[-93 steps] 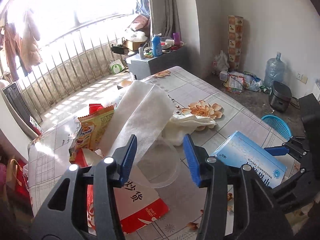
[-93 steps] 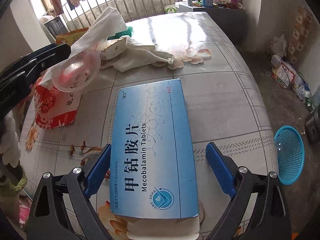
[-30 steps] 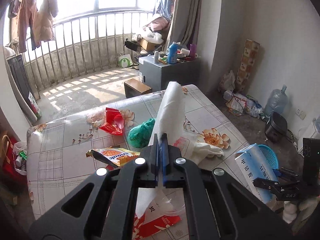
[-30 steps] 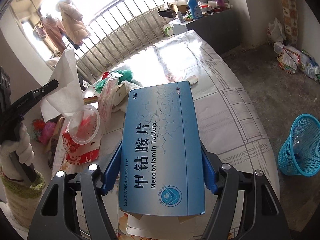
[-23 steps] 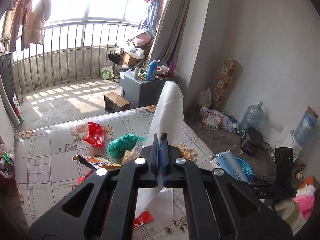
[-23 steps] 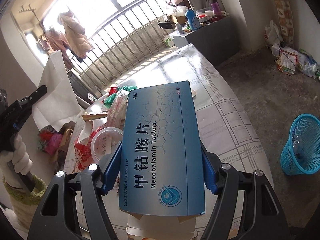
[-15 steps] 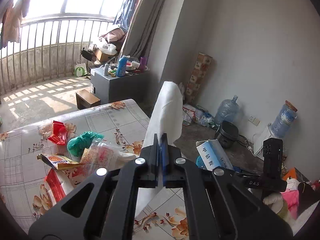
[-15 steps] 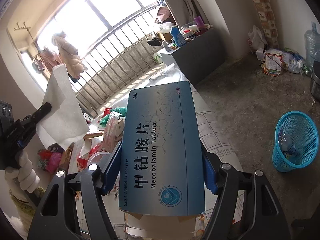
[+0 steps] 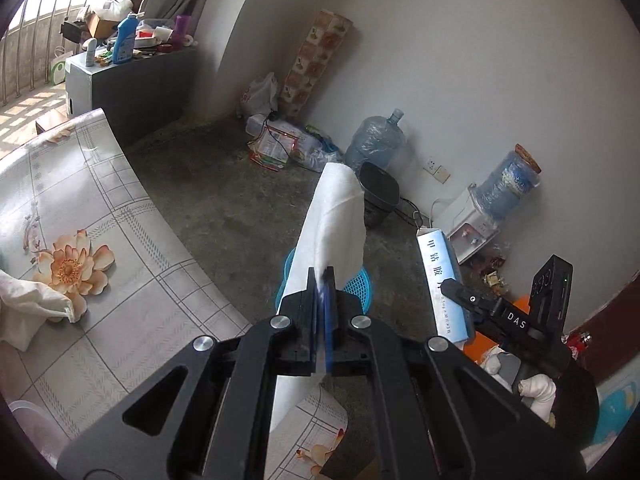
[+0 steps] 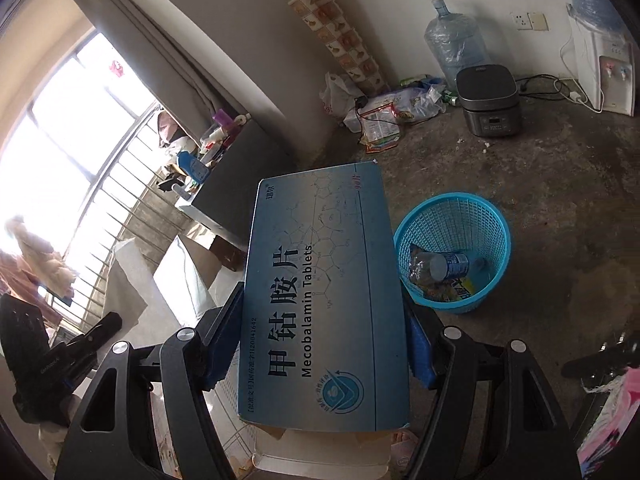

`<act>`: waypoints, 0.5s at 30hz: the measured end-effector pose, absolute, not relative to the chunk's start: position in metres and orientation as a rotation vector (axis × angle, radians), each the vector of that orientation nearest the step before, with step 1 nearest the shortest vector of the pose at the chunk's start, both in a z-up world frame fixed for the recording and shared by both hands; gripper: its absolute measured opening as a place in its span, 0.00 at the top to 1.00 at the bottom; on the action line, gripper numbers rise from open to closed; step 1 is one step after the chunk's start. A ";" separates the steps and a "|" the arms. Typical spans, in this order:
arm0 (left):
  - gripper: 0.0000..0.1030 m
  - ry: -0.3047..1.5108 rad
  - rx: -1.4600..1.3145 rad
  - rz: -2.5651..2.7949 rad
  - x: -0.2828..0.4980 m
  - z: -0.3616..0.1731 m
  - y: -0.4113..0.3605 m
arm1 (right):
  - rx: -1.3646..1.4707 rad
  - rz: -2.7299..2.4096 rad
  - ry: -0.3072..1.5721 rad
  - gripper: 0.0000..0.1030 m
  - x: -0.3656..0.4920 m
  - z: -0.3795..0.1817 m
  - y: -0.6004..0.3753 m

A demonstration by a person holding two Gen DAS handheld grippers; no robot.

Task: Collect trash
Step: 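Carry tissue and box to the wastebasket and open both tools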

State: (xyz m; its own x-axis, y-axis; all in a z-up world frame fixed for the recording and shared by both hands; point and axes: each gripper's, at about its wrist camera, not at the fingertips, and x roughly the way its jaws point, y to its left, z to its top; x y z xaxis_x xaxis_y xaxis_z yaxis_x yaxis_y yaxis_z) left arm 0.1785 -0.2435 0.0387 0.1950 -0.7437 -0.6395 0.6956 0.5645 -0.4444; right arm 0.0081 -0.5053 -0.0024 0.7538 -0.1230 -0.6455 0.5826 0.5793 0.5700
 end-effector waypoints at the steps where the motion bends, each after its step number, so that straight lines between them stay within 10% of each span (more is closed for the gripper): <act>1: 0.99 0.961 -0.055 -1.018 0.181 0.031 -0.258 | 0.884 -0.460 0.596 0.34 0.006 -0.009 -0.513; 15: 0.99 1.247 -0.013 -1.072 0.214 -0.074 -0.442 | 1.218 -0.551 0.606 0.30 0.042 -0.128 -0.637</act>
State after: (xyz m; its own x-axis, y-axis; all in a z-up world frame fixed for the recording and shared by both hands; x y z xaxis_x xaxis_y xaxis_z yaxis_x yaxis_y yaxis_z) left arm 0.2139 -0.4420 -0.0739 -0.0733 -0.6564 -0.7509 0.6438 0.5439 -0.5383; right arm 0.0423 -0.6365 -0.1277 0.7208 -0.0663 -0.6900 0.6806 0.2561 0.6864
